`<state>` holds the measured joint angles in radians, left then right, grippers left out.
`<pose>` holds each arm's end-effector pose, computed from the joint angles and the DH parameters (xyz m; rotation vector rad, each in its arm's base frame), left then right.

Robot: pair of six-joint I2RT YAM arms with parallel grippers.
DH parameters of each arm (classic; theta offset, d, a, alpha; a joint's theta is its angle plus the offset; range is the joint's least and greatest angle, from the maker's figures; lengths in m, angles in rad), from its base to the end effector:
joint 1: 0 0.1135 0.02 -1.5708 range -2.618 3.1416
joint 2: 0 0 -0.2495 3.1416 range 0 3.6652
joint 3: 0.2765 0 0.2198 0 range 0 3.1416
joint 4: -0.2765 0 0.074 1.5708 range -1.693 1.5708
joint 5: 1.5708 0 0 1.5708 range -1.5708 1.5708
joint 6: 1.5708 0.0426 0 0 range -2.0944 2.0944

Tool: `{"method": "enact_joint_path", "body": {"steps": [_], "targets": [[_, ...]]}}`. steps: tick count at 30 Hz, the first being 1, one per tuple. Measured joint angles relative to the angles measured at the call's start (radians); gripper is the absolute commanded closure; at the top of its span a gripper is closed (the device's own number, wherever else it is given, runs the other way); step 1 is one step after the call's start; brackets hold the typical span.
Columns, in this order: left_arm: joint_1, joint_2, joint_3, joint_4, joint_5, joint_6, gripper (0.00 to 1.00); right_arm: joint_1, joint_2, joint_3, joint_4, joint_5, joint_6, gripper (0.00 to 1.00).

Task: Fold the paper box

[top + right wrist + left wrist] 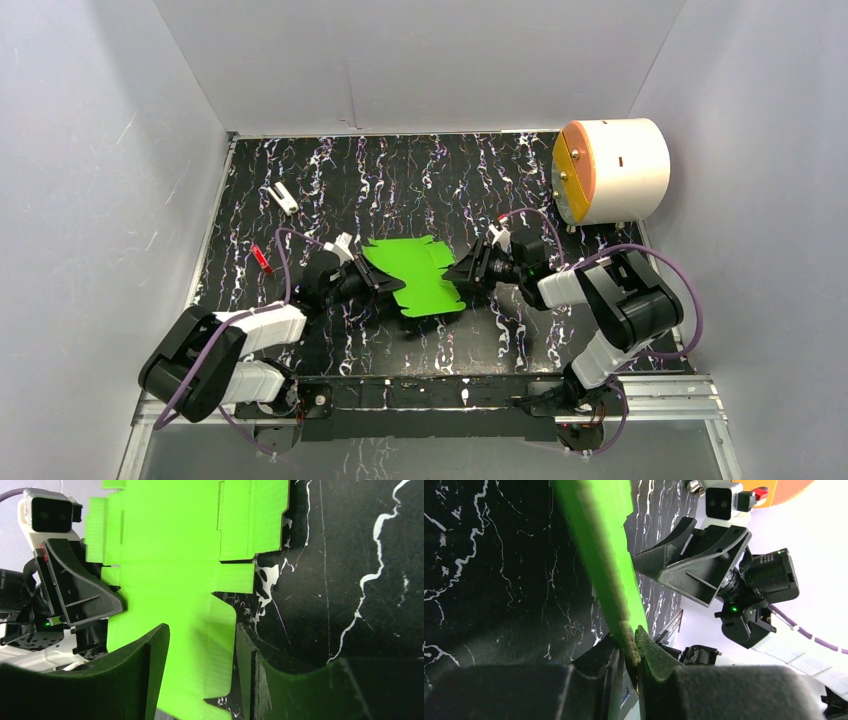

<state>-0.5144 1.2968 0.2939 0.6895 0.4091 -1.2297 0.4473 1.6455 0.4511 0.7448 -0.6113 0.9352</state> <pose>0.1870 -0.1252 0.1728 -0.4514 2.1396 -1.4923 0.2331 0.1389 0.1404 0.1097 2.2648 1.4309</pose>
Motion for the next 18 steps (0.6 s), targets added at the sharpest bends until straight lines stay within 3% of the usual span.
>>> {"method": "enact_joint_path", "body": {"steps": [18], "targets": [[0.000, -0.110, -0.004, 0.001, 0.010, 0.151, 0.96, -0.040, -0.127, 0.010, -0.049, 0.060, -0.077, 0.36]]}}
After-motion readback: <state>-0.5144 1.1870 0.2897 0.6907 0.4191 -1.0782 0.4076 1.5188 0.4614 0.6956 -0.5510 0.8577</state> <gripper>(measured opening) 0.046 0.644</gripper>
